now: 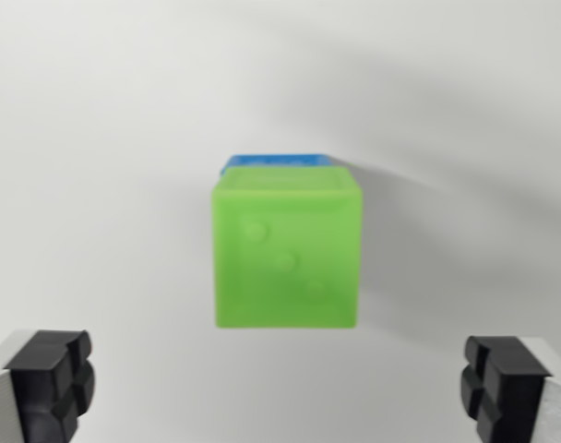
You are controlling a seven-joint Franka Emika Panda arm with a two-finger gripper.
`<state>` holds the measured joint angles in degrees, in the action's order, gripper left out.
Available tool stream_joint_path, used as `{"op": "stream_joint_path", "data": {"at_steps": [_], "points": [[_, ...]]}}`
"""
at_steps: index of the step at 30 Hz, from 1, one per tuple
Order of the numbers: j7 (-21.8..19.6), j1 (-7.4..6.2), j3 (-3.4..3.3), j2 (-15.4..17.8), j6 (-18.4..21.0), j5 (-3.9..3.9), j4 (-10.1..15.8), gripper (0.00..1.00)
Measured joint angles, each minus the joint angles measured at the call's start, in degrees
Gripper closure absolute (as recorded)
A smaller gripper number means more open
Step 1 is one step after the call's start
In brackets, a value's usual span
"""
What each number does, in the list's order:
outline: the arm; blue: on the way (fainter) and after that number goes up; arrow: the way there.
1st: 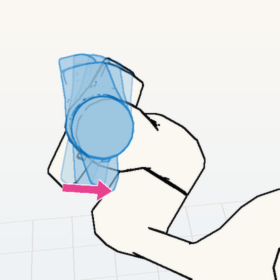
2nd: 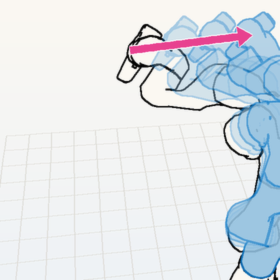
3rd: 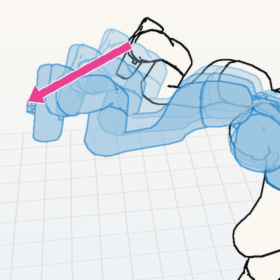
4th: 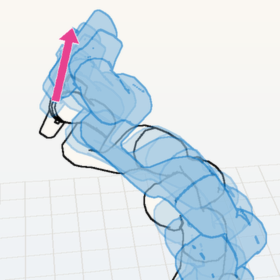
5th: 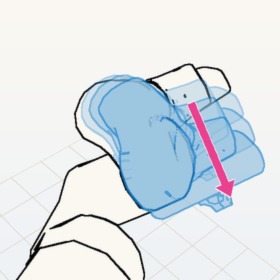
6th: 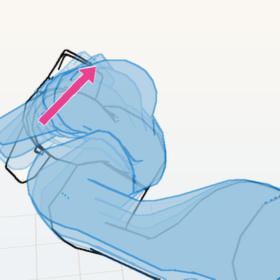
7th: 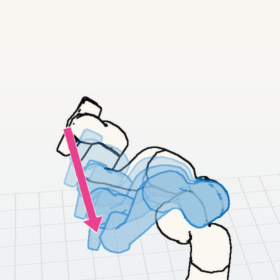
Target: Stack cube
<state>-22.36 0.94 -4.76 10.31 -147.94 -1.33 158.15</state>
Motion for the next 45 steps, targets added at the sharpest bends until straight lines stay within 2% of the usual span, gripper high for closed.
{"op": "stream_joint_path", "data": {"at_steps": [9,21,34,45], "points": [[-0.3,0.04,0.01,5.9,7.2,-0.39,-1.4,0.00],[-0.5,0.04,0.14,12.5,17.1,-0.54,-4.8,0.00],[-0.6,0.04,0.35,16.6,25.5,-0.57,-9.1,0.00],[-0.6,0.04,0.53,18.6,31.1,-0.57,-12.6,0.00]]}}
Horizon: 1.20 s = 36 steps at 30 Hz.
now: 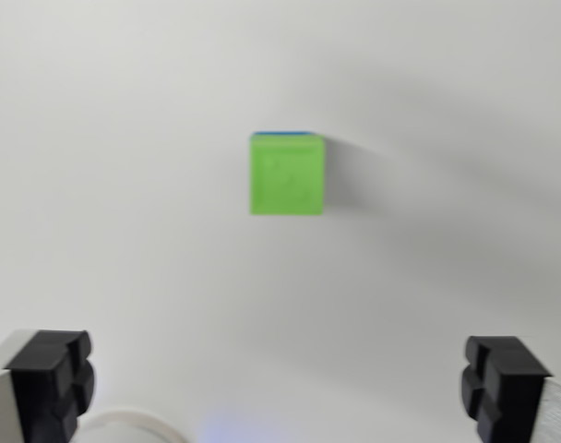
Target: Stack cube
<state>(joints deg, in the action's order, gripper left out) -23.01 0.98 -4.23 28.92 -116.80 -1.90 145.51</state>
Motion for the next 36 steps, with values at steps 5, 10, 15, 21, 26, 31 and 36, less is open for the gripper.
{"op": "stream_joint_path", "data": {"at_steps": [5,10,15,21,26,31,36], "points": [[0.0,0.00,0.04,0.4,1.6,0.00,-1.2,0.00],[0.0,0.00,0.09,0.7,2.9,0.00,-2.1,0.00],[0.0,0.00,0.11,0.9,3.6,0.00,-2.7,0.00],[0.0,0.00,0.11,0.9,3.7,0.00,-2.8,0.00],[0.0,0.00,0.11,0.9,3.7,0.00,-2.8,0.00],[0.0,0.00,0.11,0.9,3.7,0.00,-2.8,0.00],[0.0,0.00,0.11,0.9,3.7,0.00,-2.8,0.00]]}}
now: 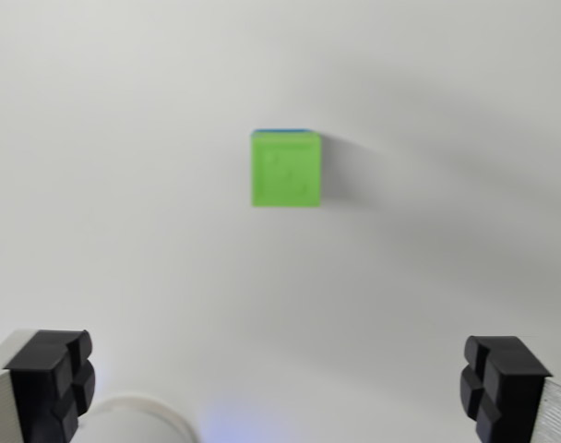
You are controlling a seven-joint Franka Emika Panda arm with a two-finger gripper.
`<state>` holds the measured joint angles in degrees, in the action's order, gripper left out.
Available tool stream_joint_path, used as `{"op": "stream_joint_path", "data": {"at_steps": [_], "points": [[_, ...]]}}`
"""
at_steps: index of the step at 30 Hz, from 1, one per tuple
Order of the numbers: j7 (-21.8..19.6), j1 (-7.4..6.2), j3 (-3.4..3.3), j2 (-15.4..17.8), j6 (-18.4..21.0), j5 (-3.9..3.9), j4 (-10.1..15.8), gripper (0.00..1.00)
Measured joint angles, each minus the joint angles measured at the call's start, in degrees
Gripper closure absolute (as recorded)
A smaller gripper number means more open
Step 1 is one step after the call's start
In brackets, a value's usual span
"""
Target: Stack cube
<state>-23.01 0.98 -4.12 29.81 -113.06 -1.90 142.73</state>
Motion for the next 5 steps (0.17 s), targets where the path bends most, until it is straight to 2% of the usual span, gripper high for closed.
{"op": "stream_joint_path", "data": {"at_steps": [5], "points": [[0.0,0.00,0.00,0.0,0.0,0.00,0.0,0.00]]}}
